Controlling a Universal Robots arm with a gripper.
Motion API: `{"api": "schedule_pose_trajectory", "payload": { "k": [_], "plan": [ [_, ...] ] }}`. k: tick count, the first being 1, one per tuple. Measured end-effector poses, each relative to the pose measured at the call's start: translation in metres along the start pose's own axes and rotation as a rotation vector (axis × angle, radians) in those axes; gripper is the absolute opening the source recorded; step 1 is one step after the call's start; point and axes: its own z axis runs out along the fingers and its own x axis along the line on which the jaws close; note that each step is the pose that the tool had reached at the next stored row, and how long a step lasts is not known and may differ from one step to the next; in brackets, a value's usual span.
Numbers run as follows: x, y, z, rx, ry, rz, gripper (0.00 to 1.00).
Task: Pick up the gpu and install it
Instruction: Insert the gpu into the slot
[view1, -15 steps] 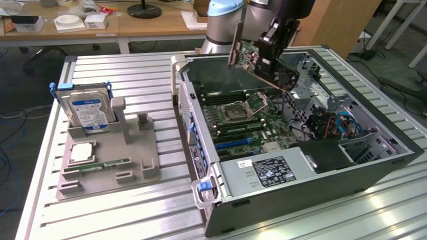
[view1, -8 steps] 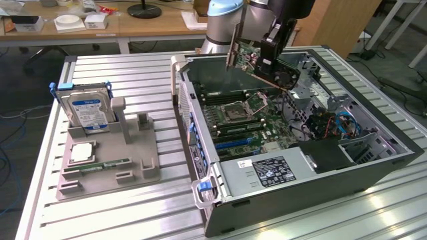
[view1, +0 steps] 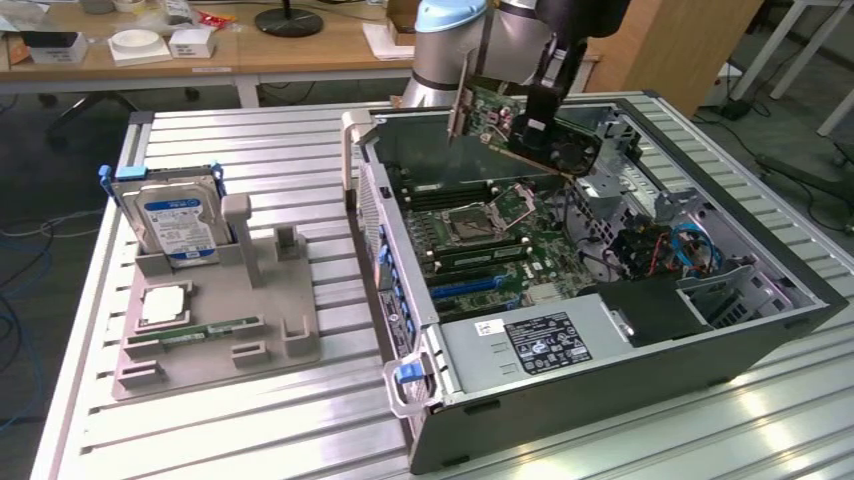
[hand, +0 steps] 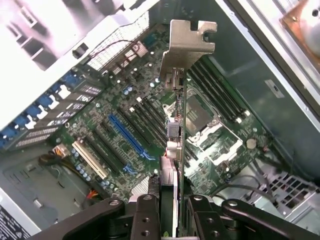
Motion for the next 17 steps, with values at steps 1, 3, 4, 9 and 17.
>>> {"api": "schedule_pose_trajectory", "payload": {
  "k": [1, 3, 4, 9, 17],
  "plan": [
    [0.0, 0.0, 0.0, -0.0003, 0.0001, -0.016, 0.27],
    [0.0, 0.0, 0.0001, -0.001, 0.0006, -0.051, 0.27],
    [0.0, 0.0, 0.0001, -0.0013, 0.0007, -0.067, 0.27],
    [0.0, 0.0, 0.0002, -0.0032, 0.0016, -0.151, 0.27],
    [0.0, 0.0, 0.0004, -0.0059, 0.0029, -0.281, 0.27]
  ]
}}
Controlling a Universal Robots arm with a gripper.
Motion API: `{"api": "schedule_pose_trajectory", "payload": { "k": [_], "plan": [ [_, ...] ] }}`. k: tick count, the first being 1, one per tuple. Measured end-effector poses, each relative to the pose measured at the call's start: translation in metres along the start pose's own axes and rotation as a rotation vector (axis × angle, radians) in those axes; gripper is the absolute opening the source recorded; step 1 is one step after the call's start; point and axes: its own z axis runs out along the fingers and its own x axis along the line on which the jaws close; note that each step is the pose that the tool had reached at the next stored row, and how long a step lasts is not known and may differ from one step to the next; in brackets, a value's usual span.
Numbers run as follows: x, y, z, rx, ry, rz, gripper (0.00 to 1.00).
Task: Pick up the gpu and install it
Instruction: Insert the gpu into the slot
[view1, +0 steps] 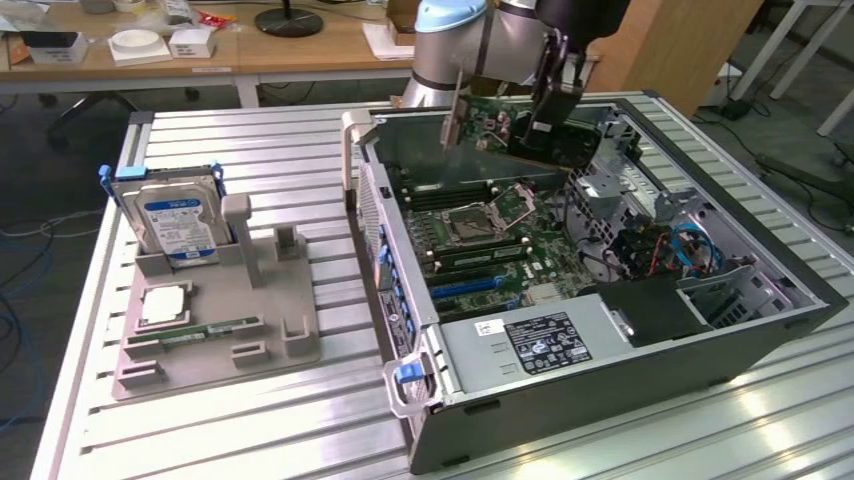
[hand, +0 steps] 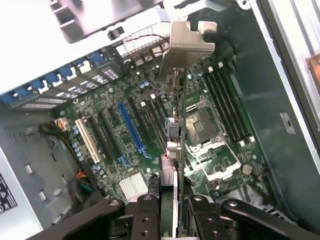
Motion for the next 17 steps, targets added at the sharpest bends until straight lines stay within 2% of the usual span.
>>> {"api": "schedule_pose_trajectory", "payload": {
  "k": [12, 17],
  "plan": [
    [0.0, 0.0, 0.0012, -0.004, 0.0025, -0.212, 0.27],
    [0.0, 0.0, 0.0021, 0.0011, -0.0009, -0.273, 0.27]
  ]
}}
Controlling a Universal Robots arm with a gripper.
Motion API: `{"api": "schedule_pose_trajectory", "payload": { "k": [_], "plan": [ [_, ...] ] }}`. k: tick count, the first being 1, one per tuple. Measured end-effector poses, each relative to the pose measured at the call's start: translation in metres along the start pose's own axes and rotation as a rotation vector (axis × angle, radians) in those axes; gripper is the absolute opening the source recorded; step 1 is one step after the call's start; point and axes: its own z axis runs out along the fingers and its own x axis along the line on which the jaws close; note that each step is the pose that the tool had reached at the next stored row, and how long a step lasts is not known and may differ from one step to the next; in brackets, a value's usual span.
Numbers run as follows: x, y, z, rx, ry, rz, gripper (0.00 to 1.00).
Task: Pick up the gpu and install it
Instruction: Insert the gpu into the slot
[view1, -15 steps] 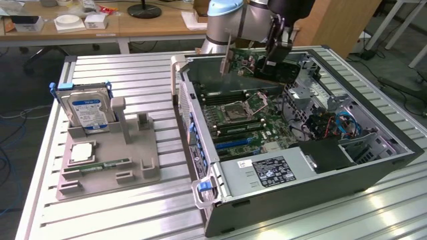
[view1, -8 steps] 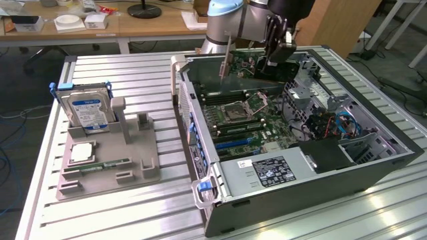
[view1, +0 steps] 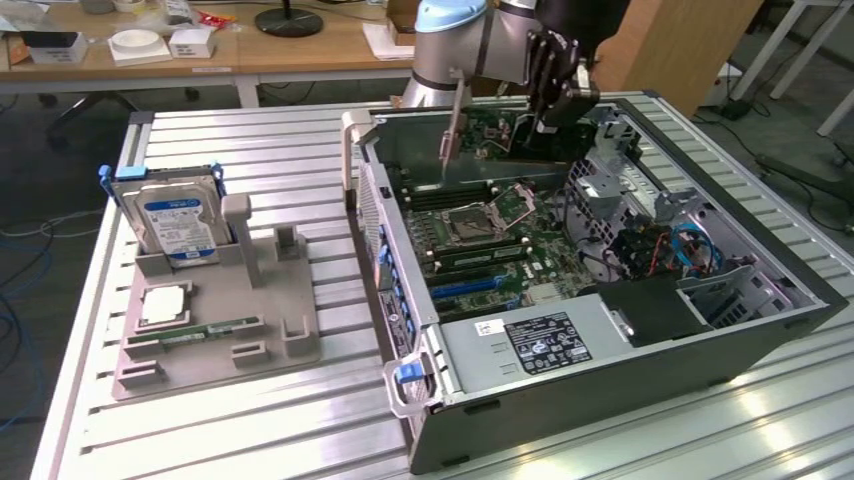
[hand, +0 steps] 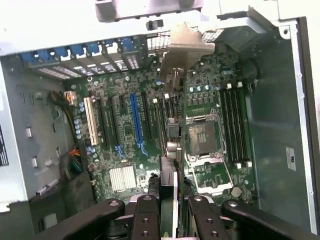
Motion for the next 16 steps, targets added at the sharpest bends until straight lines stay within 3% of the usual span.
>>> {"api": "schedule_pose_trajectory", "payload": {
  "k": [2, 3, 5, 6, 7, 12, 16],
  "plan": [
    [0.0, 0.0001, 0.0005, 0.0051, -0.0008, -0.025, 0.27],
    [0.0, 0.0, 0.0006, 0.0125, -0.0018, -0.033, 0.27],
    [0.0, 0.0, 0.0009, 0.0334, -0.0047, -0.042, 0.27],
    [0.0, 0.0, 0.0012, 0.0405, -0.0057, -0.045, 0.27],
    [0.0, 0.0, 0.0017, 0.0437, -0.0062, -0.047, 0.27],
    [0.0, 0.0, 0.0092, 0.043, -0.0101, -0.054, 0.27],
    [0.0, -0.0001, 0.014, 0.0411, -0.0108, -0.097, 0.27]
  ]
}}
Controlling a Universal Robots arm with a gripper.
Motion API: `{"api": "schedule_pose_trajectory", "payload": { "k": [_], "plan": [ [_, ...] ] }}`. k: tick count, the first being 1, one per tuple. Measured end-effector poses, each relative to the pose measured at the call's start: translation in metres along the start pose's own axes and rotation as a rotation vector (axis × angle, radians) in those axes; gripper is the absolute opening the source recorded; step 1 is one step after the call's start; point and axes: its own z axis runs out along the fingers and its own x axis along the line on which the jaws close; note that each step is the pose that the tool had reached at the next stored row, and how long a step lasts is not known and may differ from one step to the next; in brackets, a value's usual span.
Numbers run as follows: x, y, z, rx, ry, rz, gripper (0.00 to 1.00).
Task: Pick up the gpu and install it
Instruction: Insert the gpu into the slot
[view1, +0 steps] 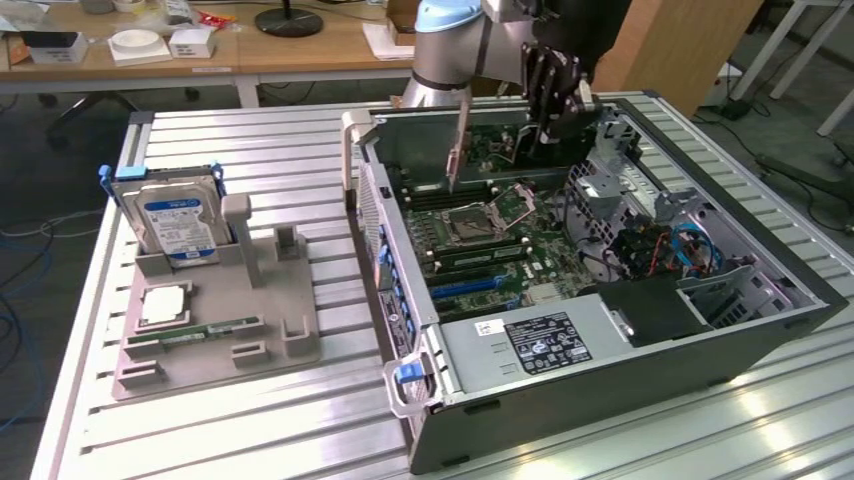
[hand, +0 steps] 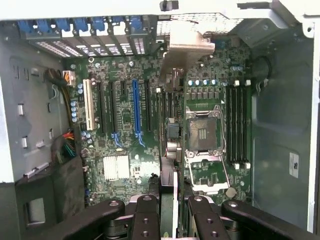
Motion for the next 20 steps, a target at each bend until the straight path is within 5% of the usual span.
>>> {"api": "schedule_pose_trajectory", "payload": {
  "k": [20],
  "plan": [
    [0.001, 0.0009, 0.026, -0.0129, 0.0003, -0.006, 0.27]
  ]
}}
